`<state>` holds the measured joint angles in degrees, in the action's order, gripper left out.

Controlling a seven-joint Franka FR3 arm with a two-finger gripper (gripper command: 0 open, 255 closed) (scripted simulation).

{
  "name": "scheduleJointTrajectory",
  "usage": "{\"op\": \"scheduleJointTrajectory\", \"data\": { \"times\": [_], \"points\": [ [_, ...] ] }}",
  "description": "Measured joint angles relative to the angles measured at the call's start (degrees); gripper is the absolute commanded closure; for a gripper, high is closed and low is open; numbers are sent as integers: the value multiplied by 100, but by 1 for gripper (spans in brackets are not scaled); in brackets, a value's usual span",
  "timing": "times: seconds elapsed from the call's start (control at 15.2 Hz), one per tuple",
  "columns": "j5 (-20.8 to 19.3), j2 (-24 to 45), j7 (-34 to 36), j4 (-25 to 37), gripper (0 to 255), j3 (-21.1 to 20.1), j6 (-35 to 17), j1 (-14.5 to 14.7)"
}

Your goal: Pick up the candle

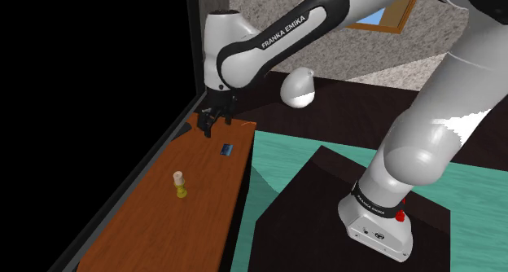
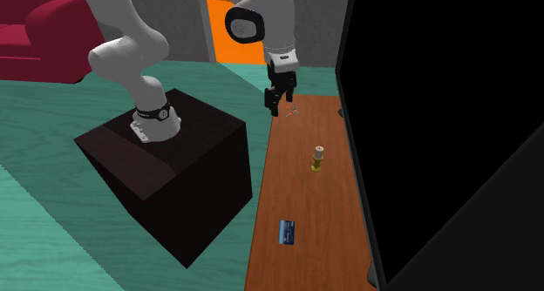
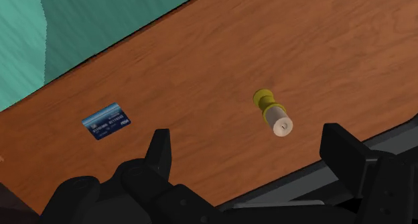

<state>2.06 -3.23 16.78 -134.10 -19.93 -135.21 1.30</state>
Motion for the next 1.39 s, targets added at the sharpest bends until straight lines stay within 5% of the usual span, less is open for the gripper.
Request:
{"op": "scheduleJointTrajectory", "data": {
  "times": [0.79, 1.19, 1.39],
  "points": [
    [-1406, 2737, 1560, 1585, 0, 162, -794, 626],
    [-1758, 4186, 1950, 2924, 0, 467, -780, 1118],
    [-1811, 4454, 2031, 3119, 0, 527, -839, 1219]
  ]
}}
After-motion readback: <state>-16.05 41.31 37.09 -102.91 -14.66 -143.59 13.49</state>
